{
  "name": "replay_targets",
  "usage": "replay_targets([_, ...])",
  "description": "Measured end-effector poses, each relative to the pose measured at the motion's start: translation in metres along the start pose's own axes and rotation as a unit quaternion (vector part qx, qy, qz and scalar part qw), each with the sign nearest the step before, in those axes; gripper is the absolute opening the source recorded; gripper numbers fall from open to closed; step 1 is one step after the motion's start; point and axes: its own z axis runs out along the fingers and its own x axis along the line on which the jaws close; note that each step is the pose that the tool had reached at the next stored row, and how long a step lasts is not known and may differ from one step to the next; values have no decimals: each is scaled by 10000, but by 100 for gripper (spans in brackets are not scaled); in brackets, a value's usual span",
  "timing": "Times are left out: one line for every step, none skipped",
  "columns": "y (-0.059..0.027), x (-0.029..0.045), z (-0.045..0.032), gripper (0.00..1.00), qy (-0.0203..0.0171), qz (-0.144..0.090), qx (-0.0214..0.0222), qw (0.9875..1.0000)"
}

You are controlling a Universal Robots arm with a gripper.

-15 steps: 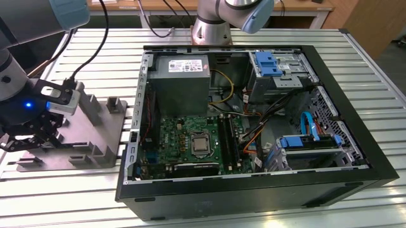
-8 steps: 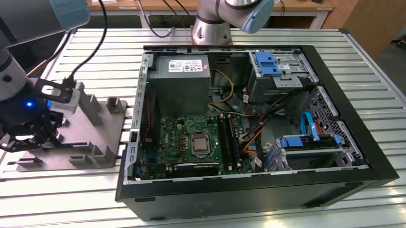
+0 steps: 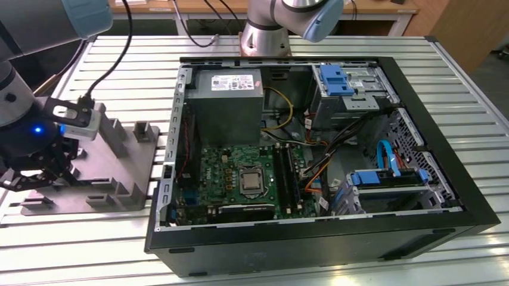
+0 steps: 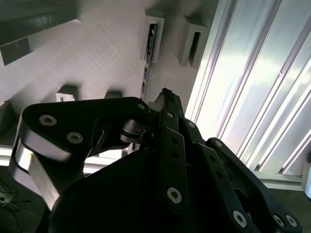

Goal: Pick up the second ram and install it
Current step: 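Pick up the second ram and move it above second insertion slot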

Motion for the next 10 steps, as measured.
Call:
replay_targets([0, 0, 0, 10, 1, -32, 1, 10000])
replay_targets([0, 0, 0, 10, 3, -65, 2, 10000])
replay_targets([0, 0, 0, 10, 4, -99, 3, 10000])
replay_targets([0, 0, 0, 10, 6, -133, 4, 9999])
replay_targets([0, 0, 0, 10, 7, -167, 6, 9999])
replay_targets([0, 0, 0, 10, 8, -201, 7, 9998])
replay_targets([0, 0, 0, 10, 9, -234, 8, 9997])
replay_targets([0, 0, 0, 10, 11, -265, 9, 9996])
replay_targets([0, 0, 0, 10, 12, -296, 10, 9996])
replay_targets([0, 0, 0, 10, 13, -327, 11, 9995])
